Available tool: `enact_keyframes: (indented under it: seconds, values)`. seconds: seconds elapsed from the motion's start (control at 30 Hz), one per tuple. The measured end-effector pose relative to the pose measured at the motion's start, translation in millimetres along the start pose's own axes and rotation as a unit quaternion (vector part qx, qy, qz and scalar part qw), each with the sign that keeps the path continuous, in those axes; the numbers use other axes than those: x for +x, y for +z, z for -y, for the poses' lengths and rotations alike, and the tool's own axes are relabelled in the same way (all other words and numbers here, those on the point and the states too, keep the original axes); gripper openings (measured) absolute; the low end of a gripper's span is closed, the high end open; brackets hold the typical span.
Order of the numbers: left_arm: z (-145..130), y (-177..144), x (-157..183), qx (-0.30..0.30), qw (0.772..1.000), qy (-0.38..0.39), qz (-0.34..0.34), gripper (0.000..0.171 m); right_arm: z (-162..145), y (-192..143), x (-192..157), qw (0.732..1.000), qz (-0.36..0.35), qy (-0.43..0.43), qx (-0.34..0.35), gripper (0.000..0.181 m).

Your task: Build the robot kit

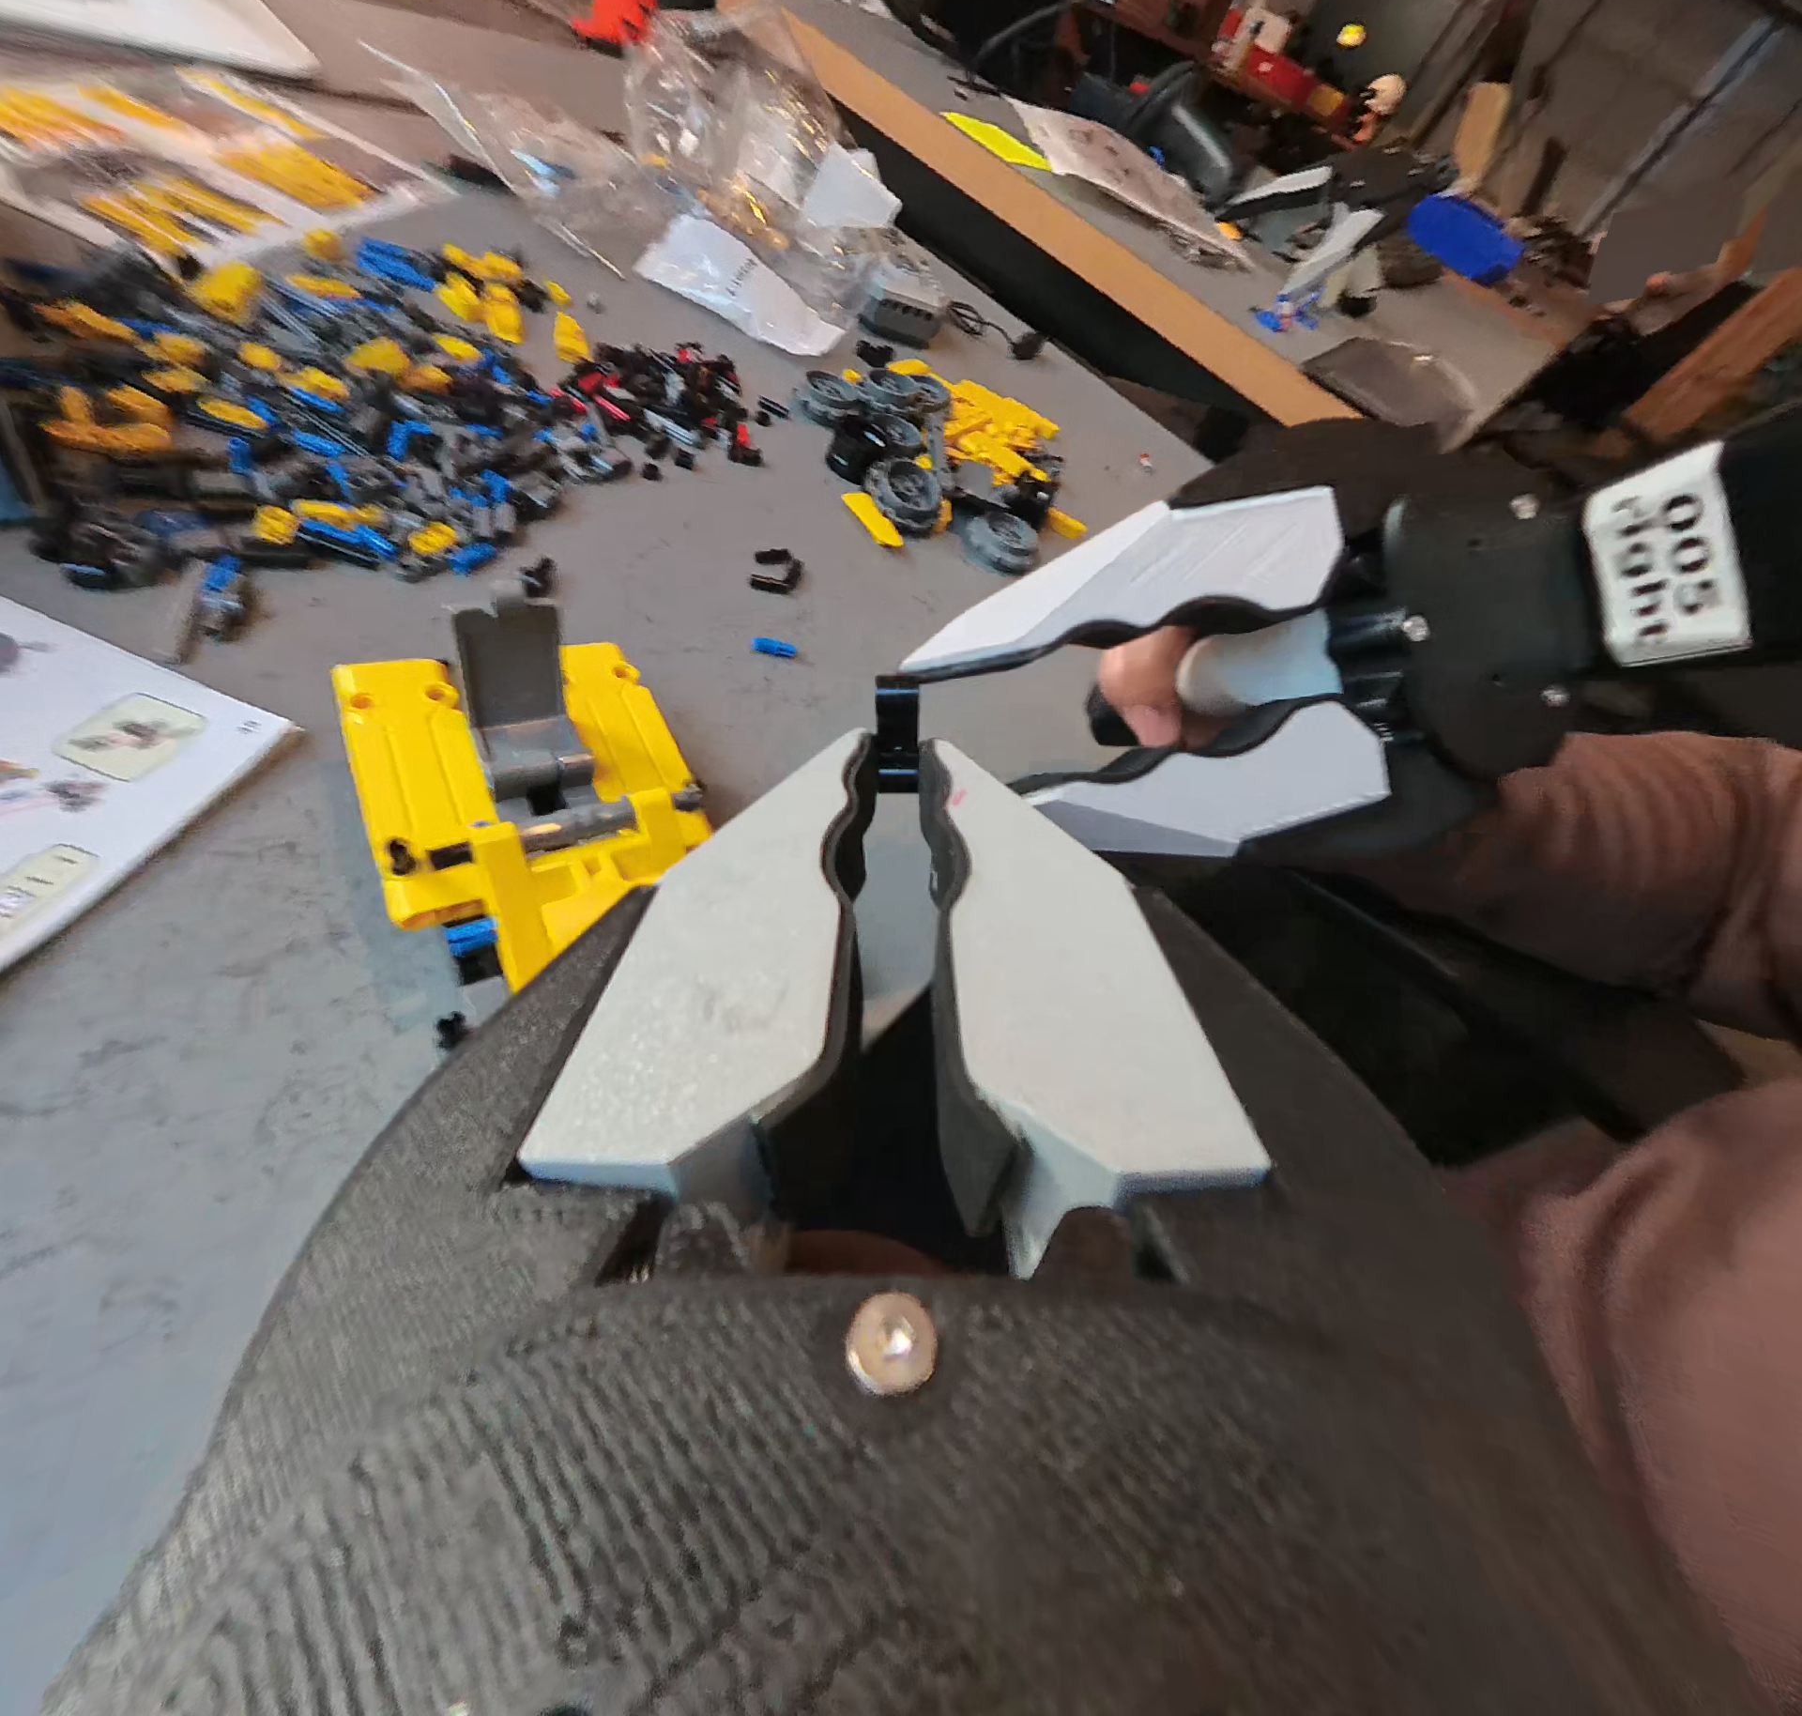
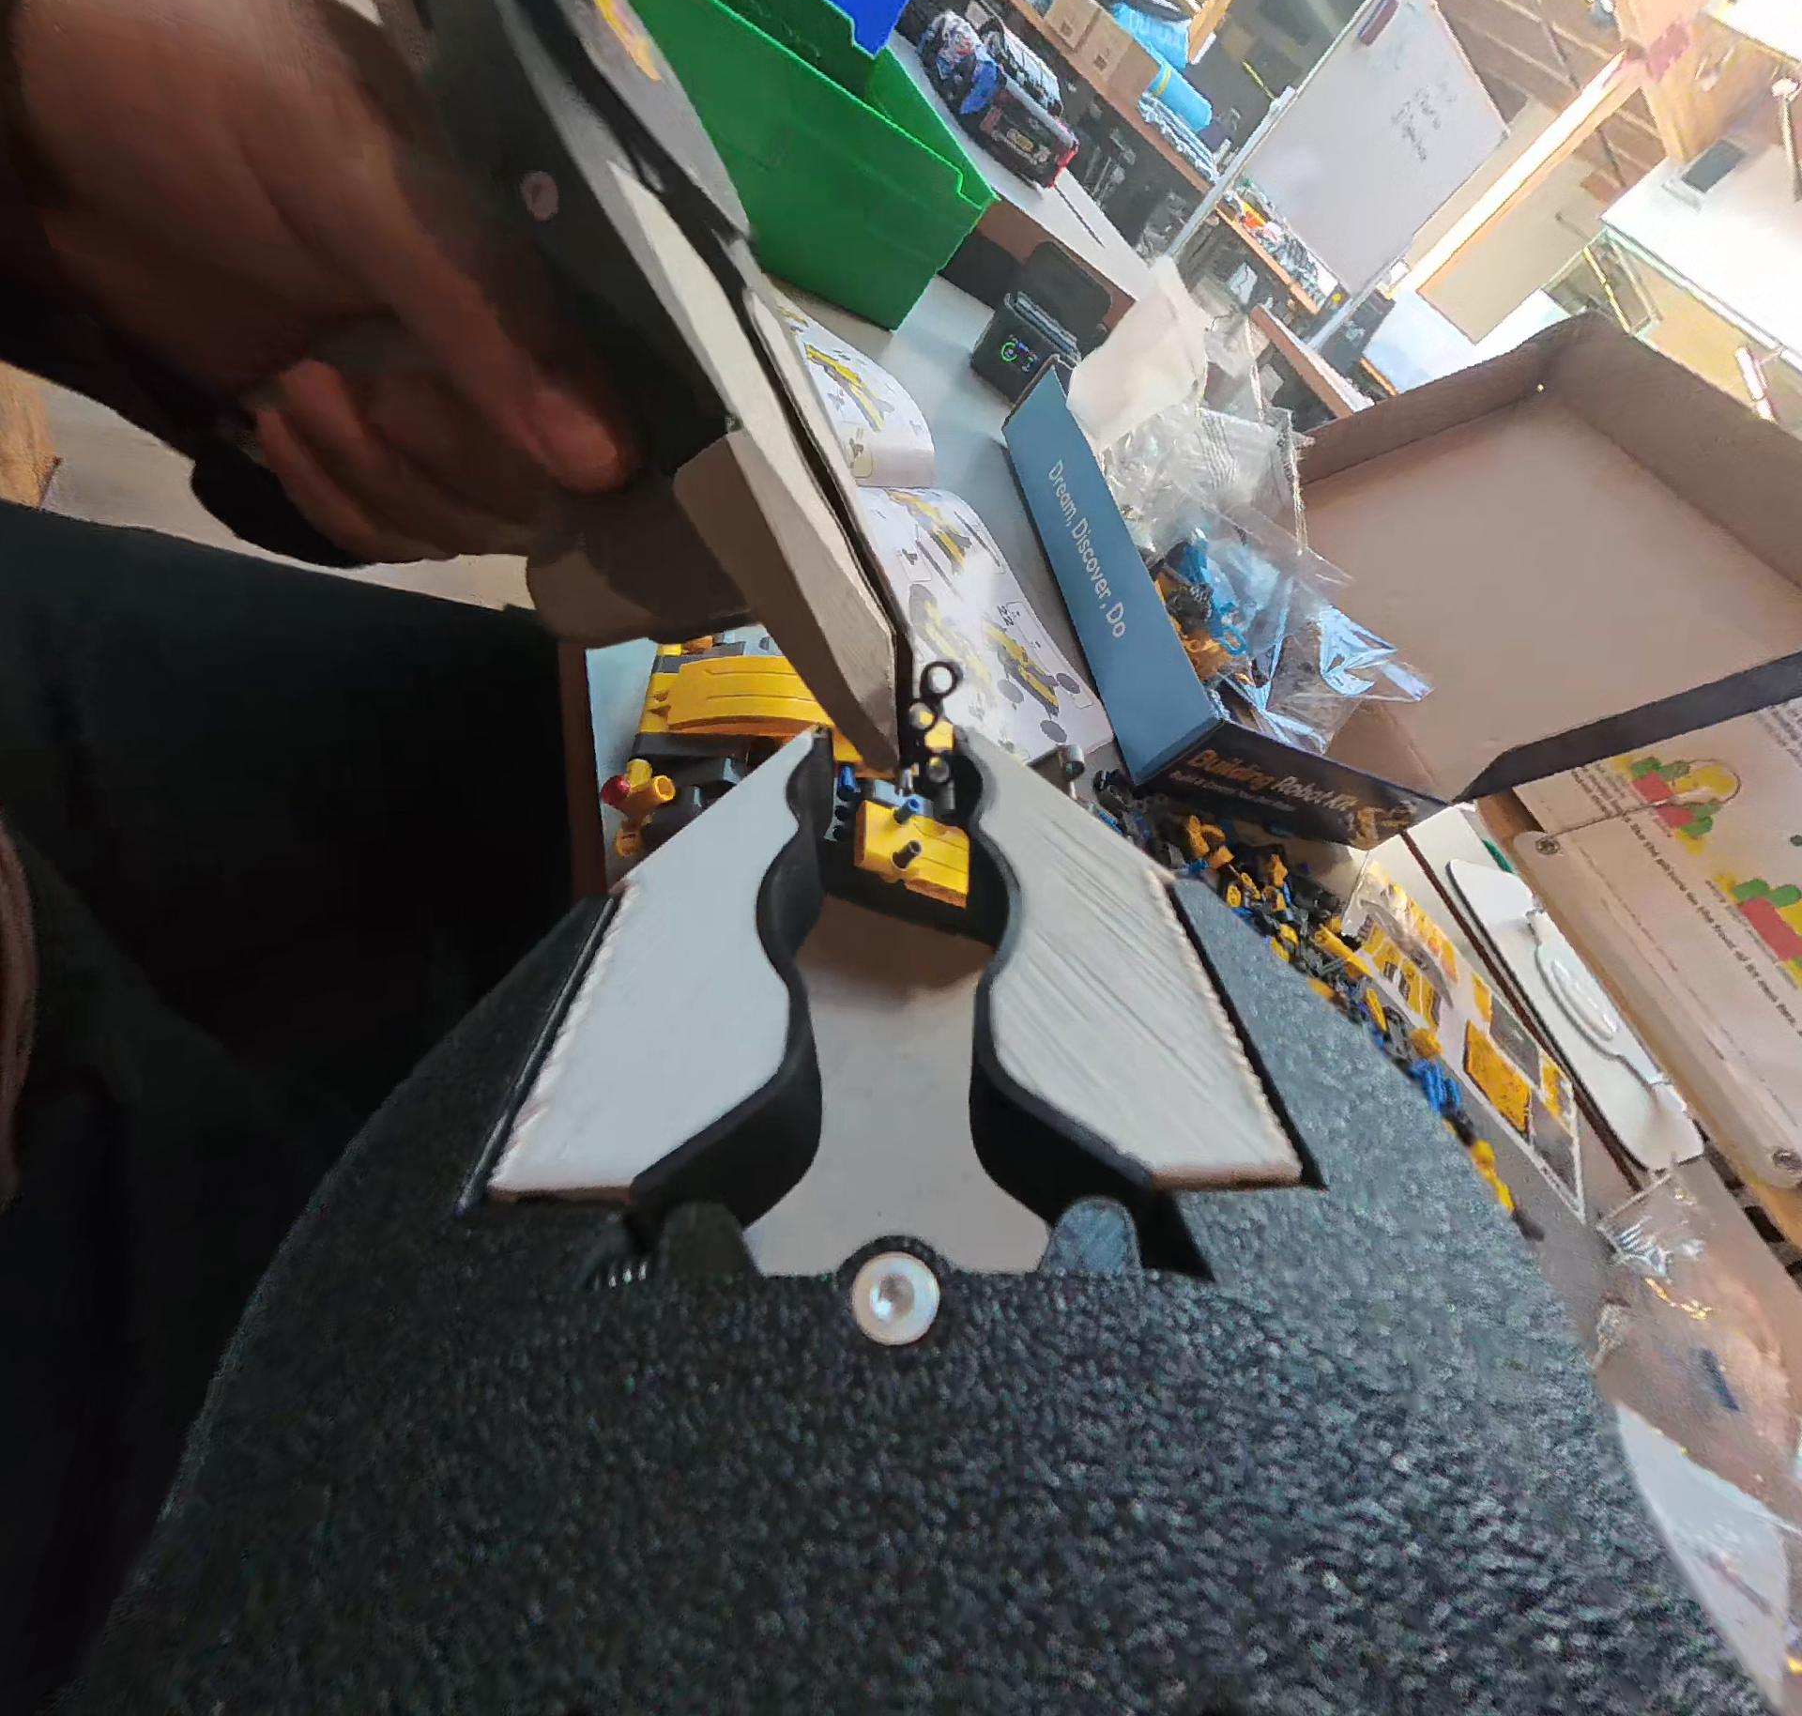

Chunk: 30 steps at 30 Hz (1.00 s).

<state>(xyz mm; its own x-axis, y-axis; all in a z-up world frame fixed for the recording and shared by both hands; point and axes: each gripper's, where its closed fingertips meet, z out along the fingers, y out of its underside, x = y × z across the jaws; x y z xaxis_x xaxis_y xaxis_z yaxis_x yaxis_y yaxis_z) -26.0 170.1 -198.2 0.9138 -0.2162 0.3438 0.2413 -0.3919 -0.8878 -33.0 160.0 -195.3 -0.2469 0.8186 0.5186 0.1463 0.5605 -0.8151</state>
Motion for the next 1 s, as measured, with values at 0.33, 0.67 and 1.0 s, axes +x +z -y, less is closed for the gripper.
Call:
enact_keyframes:
  seconds: [0.33,0.67,1.0]
  values:
    - [27,-49,-45,0.042,0.930,0.280,0.235,0.006,4,-5,11,0.990,0.023,0.138,0.028,0.023]
    - [8,-71,-49,0.011,0.804,0.489,0.337,0.005,49,25,-17,0.940,0.142,0.307,0.049,0.038]
    - [4,-68,-19,0.048,0.777,0.543,0.317,0.005,50,33,-27,0.921,0.183,0.341,0.037,0.031]
